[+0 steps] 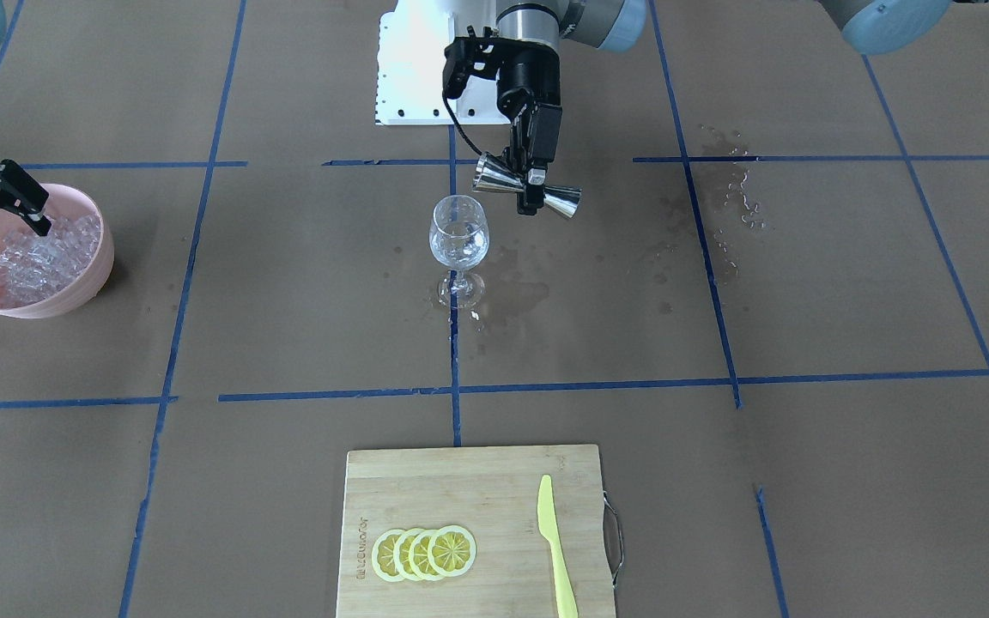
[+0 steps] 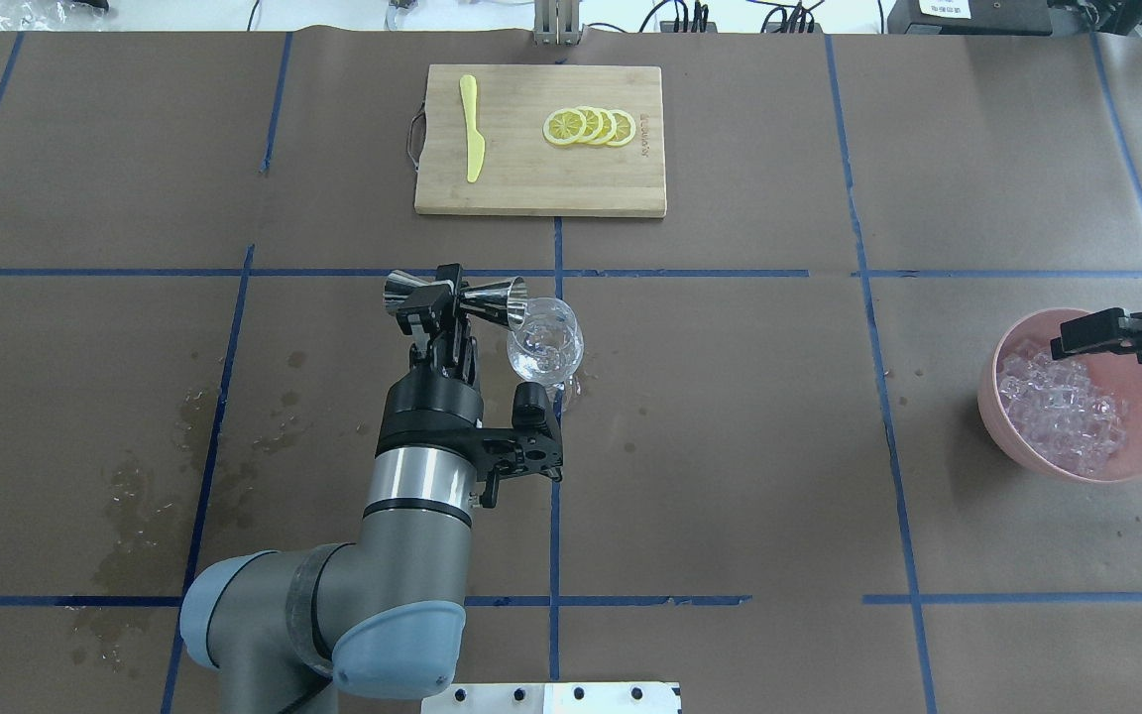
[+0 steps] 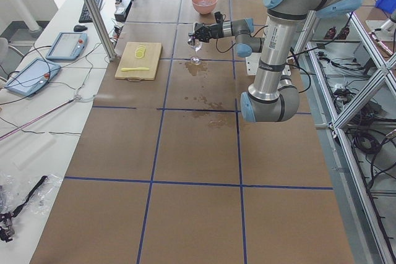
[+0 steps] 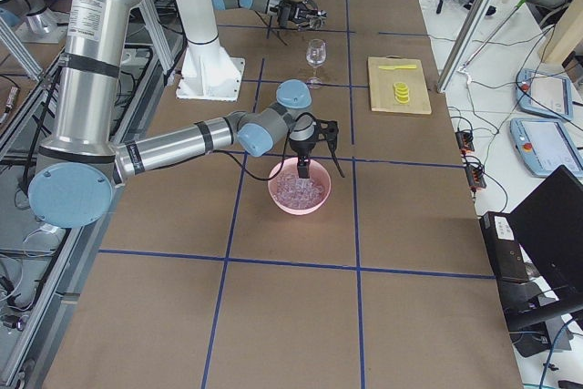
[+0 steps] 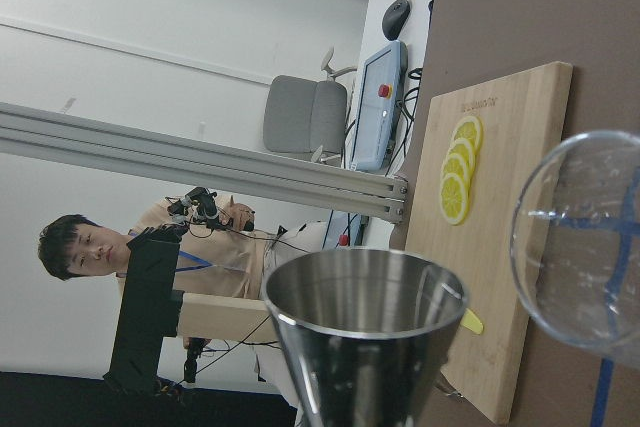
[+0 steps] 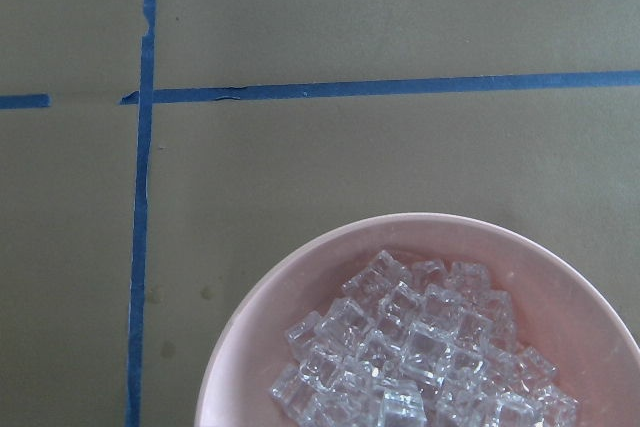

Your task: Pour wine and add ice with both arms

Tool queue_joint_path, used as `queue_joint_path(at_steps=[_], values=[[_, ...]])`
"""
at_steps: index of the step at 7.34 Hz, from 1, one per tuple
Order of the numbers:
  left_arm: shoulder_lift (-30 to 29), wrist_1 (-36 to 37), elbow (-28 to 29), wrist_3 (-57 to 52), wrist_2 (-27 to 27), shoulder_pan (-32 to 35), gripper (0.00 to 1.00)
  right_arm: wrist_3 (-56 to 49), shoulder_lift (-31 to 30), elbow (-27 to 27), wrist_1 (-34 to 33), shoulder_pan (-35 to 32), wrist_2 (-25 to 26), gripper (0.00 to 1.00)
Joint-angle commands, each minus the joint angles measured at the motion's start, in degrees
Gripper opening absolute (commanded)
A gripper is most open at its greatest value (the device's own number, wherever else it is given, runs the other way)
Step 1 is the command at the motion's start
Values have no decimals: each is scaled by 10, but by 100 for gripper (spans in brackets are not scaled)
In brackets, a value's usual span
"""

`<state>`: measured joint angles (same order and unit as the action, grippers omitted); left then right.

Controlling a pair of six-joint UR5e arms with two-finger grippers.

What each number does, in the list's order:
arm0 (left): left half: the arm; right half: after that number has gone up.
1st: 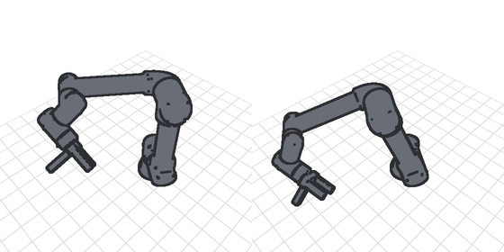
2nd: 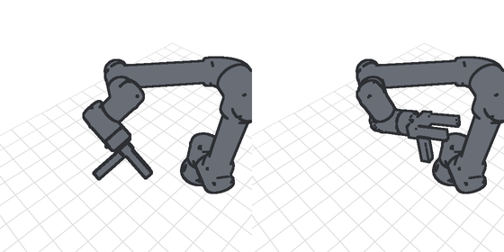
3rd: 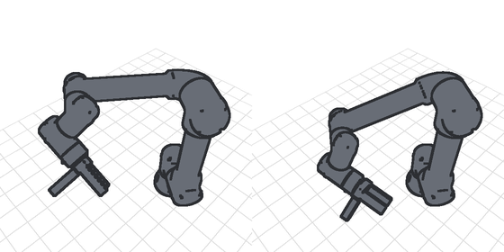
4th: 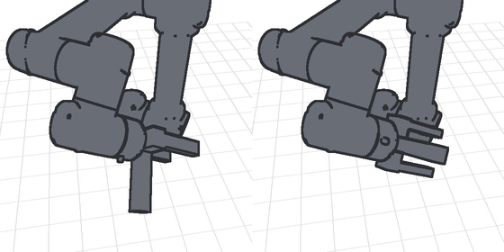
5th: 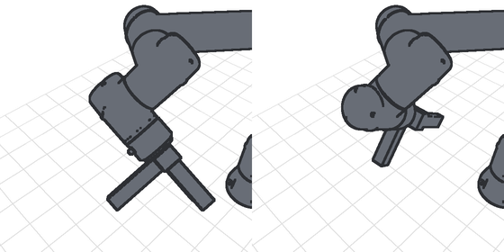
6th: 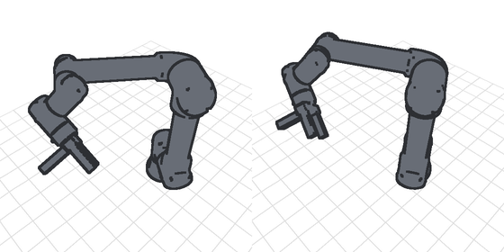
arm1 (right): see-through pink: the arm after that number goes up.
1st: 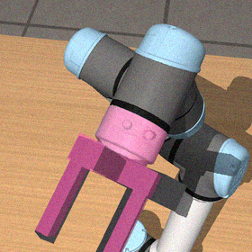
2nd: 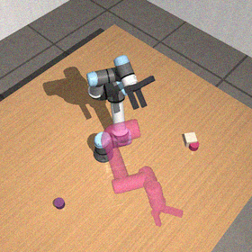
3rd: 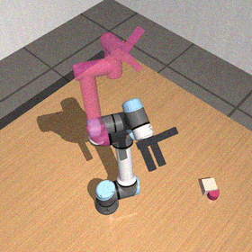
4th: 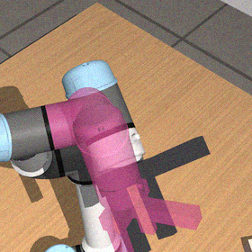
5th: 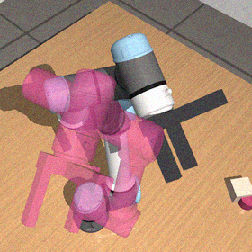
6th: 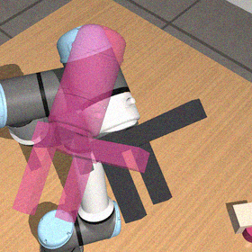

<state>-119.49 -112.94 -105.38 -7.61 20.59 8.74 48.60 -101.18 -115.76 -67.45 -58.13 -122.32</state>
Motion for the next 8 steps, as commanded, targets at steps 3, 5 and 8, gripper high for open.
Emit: queue_joint_path(at_steps=[3,5,8], values=[[68,-150,3,56,1,2,0,0,0,0,0,1,2,100],[122,-245,3,59,8,11,0,-3,0,8,0,4,8,100],[187,-340,-4,70,39,40,0,-1,-1,24,2,47,63,100]])
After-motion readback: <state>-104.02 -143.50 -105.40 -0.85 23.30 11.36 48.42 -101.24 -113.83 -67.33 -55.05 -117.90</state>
